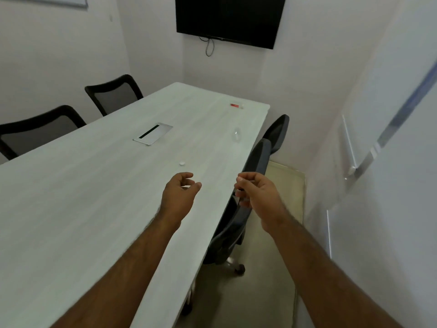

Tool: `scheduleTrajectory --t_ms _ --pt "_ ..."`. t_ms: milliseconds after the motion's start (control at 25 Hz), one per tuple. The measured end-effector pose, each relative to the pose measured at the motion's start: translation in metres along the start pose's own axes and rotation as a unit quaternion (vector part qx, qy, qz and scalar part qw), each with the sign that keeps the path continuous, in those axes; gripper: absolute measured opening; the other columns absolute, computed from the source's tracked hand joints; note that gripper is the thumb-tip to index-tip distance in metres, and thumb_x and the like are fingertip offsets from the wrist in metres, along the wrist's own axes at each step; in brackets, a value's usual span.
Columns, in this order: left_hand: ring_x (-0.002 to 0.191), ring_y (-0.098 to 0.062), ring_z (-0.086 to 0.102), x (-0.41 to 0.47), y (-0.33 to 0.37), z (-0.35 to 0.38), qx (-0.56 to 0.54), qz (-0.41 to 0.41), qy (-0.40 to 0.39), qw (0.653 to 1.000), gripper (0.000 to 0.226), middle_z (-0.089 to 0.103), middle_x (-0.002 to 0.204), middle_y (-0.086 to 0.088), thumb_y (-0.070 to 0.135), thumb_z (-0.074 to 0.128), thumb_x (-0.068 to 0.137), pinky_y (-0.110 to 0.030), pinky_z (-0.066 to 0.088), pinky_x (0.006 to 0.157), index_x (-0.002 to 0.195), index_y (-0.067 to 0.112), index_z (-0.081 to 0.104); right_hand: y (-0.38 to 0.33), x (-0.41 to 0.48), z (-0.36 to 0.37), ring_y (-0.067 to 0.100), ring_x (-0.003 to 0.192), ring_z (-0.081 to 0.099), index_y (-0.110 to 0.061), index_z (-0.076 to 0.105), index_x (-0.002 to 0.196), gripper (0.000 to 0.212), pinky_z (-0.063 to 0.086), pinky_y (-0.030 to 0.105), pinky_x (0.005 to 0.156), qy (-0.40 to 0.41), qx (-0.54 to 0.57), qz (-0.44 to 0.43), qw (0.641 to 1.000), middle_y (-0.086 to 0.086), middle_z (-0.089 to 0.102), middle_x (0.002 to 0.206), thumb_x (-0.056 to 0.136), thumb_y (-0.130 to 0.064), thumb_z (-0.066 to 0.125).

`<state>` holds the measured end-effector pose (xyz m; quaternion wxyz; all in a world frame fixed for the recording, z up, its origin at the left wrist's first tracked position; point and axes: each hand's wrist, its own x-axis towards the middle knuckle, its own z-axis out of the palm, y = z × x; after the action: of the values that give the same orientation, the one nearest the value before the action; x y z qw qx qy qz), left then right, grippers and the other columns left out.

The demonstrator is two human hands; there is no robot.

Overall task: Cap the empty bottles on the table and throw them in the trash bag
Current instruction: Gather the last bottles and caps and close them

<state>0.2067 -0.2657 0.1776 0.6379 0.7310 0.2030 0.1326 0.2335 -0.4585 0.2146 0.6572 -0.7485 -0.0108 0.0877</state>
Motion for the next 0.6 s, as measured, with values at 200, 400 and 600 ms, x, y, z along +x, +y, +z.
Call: scheduleTrajectory --t_ms 200,400,600 --pt "0.081 -0.013 0.056 0.114 0.002 0.06 0.048 -0.024 0.064 0.996 0.028 0.062 0.098 -0.001 0.023 0.067 0.088 -0.025 0.044 0.062 0.114 0.02 0.06 -0.011 0.141 -0.022 0.016 0.089 0.068 -0.016 0.066 0.115 0.023 0.056 0.028 0.073 -0.06 -0.02 0.017 0.998 0.005 0.072 0.105 0.095 -0.027 0.063" --pt "0.087 -0.018 0.058 0.209 -0.024 0.118 0.088 -0.052 0.139 0.985 0.031 0.064 0.103 -0.003 0.025 0.066 0.086 -0.026 0.044 0.063 0.116 0.02 0.06 -0.003 0.282 -0.02 0.016 0.089 0.068 -0.018 0.066 0.114 0.025 0.058 0.032 0.076 -0.166 -0.063 0.011 0.984 0.006 0.071 0.105 0.093 -0.03 0.067" --pt "0.099 -0.025 0.059 0.287 -0.041 0.179 0.151 -0.106 0.23 0.956 0.04 0.061 0.115 -0.008 0.027 0.066 0.086 -0.035 0.052 0.078 0.123 0.016 0.055 -0.001 0.413 -0.032 0.018 0.084 0.065 -0.016 0.066 0.112 0.023 0.057 0.036 0.077 -0.293 -0.099 0.006 0.951 0.005 0.07 0.098 0.092 -0.027 0.067"
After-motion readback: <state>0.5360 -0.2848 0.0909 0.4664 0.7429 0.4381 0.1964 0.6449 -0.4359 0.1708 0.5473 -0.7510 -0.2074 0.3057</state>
